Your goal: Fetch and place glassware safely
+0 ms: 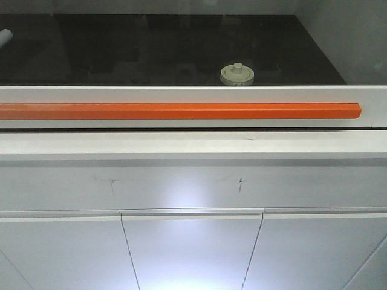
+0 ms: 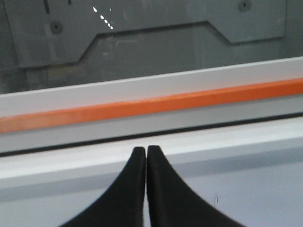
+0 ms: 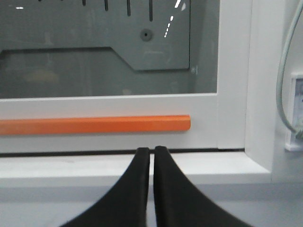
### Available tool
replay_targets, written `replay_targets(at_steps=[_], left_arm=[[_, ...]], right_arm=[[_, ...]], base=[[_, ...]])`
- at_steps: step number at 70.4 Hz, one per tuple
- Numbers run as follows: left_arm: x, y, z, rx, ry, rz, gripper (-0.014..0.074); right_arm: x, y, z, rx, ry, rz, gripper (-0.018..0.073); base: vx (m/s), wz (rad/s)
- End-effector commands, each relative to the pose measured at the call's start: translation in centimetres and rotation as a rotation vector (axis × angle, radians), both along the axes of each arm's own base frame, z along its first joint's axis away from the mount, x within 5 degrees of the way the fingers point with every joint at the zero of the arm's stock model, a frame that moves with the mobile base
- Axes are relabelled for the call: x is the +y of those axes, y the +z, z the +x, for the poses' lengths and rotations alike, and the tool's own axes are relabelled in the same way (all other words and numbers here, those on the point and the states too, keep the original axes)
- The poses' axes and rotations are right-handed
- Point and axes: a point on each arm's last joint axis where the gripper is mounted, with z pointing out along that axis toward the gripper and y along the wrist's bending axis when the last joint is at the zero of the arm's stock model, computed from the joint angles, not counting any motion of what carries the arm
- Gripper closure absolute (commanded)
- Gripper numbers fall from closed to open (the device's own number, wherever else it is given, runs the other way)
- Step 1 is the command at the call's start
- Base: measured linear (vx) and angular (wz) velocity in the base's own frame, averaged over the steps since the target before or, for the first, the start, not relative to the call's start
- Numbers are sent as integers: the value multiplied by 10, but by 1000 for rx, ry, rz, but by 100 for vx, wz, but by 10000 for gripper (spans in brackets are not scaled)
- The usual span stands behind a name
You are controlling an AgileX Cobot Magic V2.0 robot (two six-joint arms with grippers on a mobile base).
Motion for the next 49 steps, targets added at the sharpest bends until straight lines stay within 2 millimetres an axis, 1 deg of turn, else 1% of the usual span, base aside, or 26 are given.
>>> replay_targets(at_steps=[1, 7, 11, 12, 13, 16, 18, 19, 20, 23, 24, 25, 26, 27, 30, 31, 33, 37, 38, 45, 49], left_arm=[[0, 10, -2, -166, -8, -18, 603], [0, 27, -6, -242, -9, -20, 603], [0, 44, -8, -265, -9, -21, 603], [0, 51, -9, -273, -9, -21, 603], [0, 53, -9, -268, -9, -20, 603], [0, 68, -10, -279, -7, -17, 603], [0, 82, -12, -294, -6, -13, 603], [0, 85, -11, -286, -5, -10, 603], [0, 93, -11, -293, -4, -5, 603], [0, 111, -9, -308, 0, 11, 603], [0, 121, -10, -323, 2, 15, 603], [0, 120, -6, -307, 1, 15, 603], [0, 126, -7, -320, 2, 16, 603], [0, 138, -5, -326, 2, 15, 603], [0, 158, -1, -340, 2, 15, 603], [0, 162, 2, -340, 2, 15, 603], [-1, 169, 8, -329, 2, 15, 603], [-1, 188, 18, -330, 2, 16, 603], [-1, 193, 23, -323, 2, 19, 603], [-2, 209, 50, -286, 2, 25, 603], [-3, 213, 68, -260, 1, 25, 603]], right_arm=[[-1, 12, -4, -169, -15, -5, 562], [-2, 27, -8, -221, -11, 26, 562], [-2, 40, -10, -240, -6, 50, 562], [-2, 46, -11, -250, -5, 51, 562], [-2, 49, -12, -254, -4, 51, 562], [-1, 59, -12, -255, -2, 51, 562], [-1, 70, -13, -266, -1, 50, 562], [-1, 74, -14, -269, -1, 50, 562], [-1, 78, -13, -266, -1, 50, 562], [-1, 92, -12, -271, 0, 50, 562], [-1, 99, -13, -281, 1, 50, 562], [-1, 104, -12, -282, 2, 50, 562], [-1, 109, -12, -282, 2, 50, 562], [-1, 113, -10, -275, 2, 50, 562], [-1, 127, -8, -272, 4, 50, 562], [-1, 135, -8, -281, 5, 50, 562], [-1, 144, -5, -274, 6, 49, 562], [-1, 161, 0, -270, 8, 49, 562], [0, 167, 0, -276, 8, 49, 562], [0, 191, 17, -241, 10, 47, 562], [0, 196, 31, -195, 9, 42, 562]], base=[[0, 0], [0, 0], [0, 0], [0, 0], [0, 0], [0, 0], [0, 0], [0, 0], [0, 0], [0, 0], [0, 0], [0, 0], [0, 0], [0, 0], [0, 0], [0, 0], [0, 0], [0, 0], [0, 0], [0, 0], [0, 0]])
